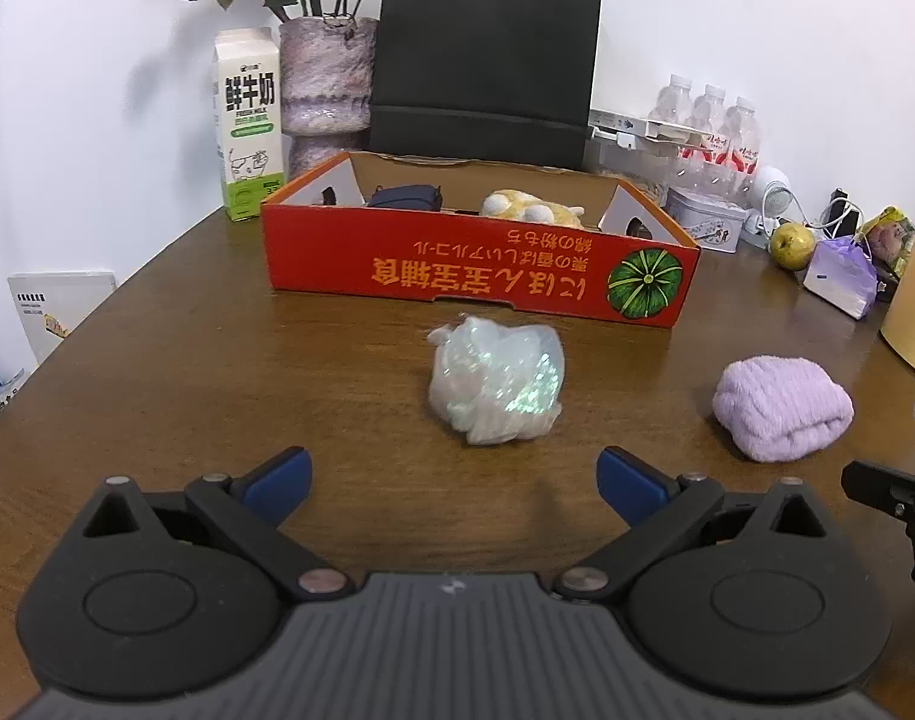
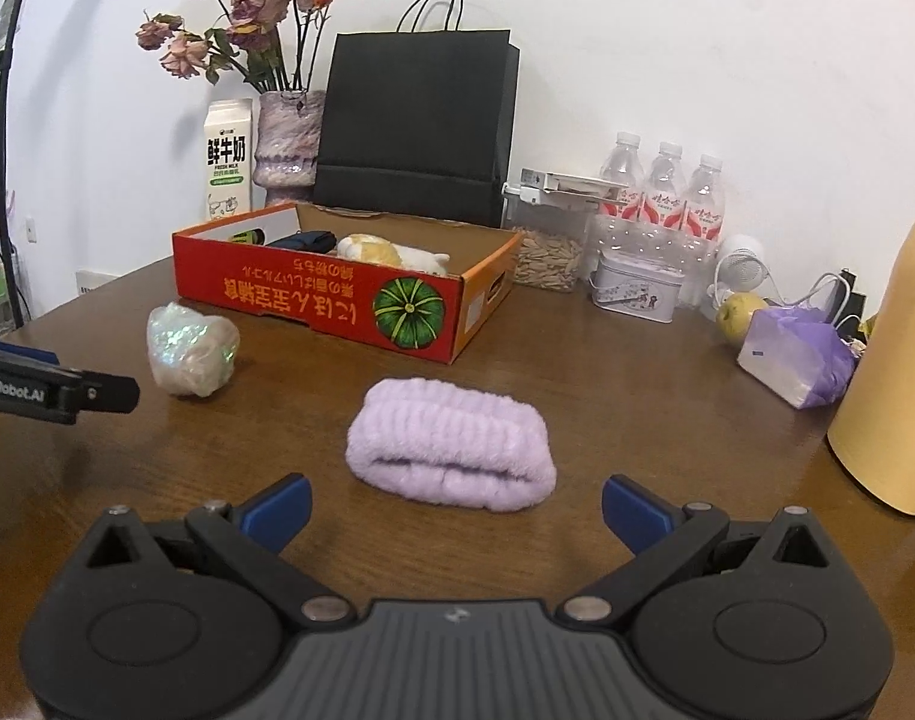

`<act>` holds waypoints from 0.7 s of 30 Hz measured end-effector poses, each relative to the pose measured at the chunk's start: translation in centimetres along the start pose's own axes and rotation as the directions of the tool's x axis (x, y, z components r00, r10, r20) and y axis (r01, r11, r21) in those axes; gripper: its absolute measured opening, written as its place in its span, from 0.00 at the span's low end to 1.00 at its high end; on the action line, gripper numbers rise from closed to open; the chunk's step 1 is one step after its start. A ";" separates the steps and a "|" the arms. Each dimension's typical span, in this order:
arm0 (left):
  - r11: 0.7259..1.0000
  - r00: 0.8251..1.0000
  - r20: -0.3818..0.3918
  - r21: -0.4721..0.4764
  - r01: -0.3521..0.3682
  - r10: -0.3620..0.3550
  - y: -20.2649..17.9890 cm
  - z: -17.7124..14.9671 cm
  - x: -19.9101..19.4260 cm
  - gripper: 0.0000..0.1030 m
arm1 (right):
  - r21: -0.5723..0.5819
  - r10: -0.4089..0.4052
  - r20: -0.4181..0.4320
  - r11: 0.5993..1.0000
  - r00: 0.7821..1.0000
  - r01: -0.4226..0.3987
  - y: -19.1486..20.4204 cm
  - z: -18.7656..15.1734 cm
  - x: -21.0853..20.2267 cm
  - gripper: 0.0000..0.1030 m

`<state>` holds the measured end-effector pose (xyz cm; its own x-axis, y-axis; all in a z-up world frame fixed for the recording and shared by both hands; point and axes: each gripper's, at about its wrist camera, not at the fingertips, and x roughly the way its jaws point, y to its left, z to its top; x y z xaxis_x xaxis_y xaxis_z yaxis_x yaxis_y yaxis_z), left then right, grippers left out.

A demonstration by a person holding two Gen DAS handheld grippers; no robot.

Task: Organize objects
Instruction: 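Grasp the clear plastic bag with the left tool while the right tool grasps the lilac towel roll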

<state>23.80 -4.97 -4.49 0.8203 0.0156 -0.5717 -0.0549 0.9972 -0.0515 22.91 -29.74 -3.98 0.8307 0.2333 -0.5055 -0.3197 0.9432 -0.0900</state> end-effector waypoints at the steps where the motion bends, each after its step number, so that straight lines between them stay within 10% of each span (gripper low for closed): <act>1: 1.000 1.000 -0.001 0.002 -0.002 0.002 -0.2 0.2 0.2 1.00 | 0.000 0.002 -0.002 1.000 1.000 -0.002 -0.2 0.3 0.3 1.00; 21: 0.998 0.999 -0.012 -0.050 -0.048 0.047 -2.0 3.0 5.8 1.00 | 0.136 0.057 0.033 0.989 0.998 -0.061 -1.9 2.5 4.8 1.00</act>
<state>30.38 -6.68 -5.20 0.8101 0.0618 -0.5830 -0.1222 0.9904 -0.0648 28.62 -29.83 -4.03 0.8257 0.2940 -0.4814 -0.3047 0.9507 0.0580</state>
